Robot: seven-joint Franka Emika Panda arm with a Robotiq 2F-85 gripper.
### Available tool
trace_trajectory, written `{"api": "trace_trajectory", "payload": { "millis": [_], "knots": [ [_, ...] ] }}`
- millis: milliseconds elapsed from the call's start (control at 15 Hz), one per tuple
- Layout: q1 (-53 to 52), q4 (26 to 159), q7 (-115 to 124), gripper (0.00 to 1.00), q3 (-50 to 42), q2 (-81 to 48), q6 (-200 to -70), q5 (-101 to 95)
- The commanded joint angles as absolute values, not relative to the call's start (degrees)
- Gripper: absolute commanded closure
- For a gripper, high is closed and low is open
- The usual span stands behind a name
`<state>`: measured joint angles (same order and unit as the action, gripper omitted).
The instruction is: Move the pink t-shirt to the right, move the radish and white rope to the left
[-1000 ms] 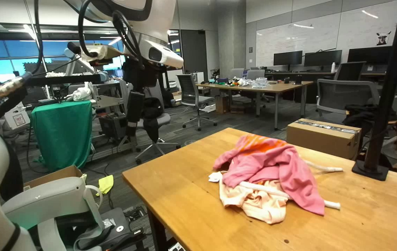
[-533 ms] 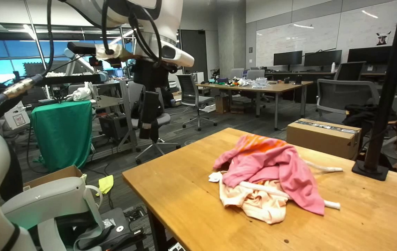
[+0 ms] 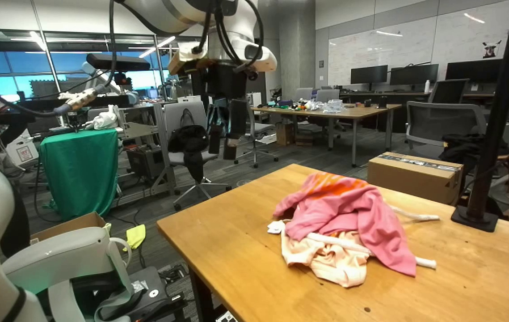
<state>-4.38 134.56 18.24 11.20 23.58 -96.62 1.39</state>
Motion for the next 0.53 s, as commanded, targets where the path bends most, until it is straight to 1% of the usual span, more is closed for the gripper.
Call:
{"api": "trace_trajectory", "payload": {
  "millis": [0, 267, 467],
  "knots": [
    [-4.7, 127.8, 16.4, 0.0, 11.6, 16.7, -100.3, -1.8],
    [-5.4, 122.6, 15.3, 0.0, 11.5, 9.8, -103.1, -4.2],
    [-6.1, 117.1, 14.6, 0.0, 11.3, 4.4, -100.5, -5.1]
  ]
}}
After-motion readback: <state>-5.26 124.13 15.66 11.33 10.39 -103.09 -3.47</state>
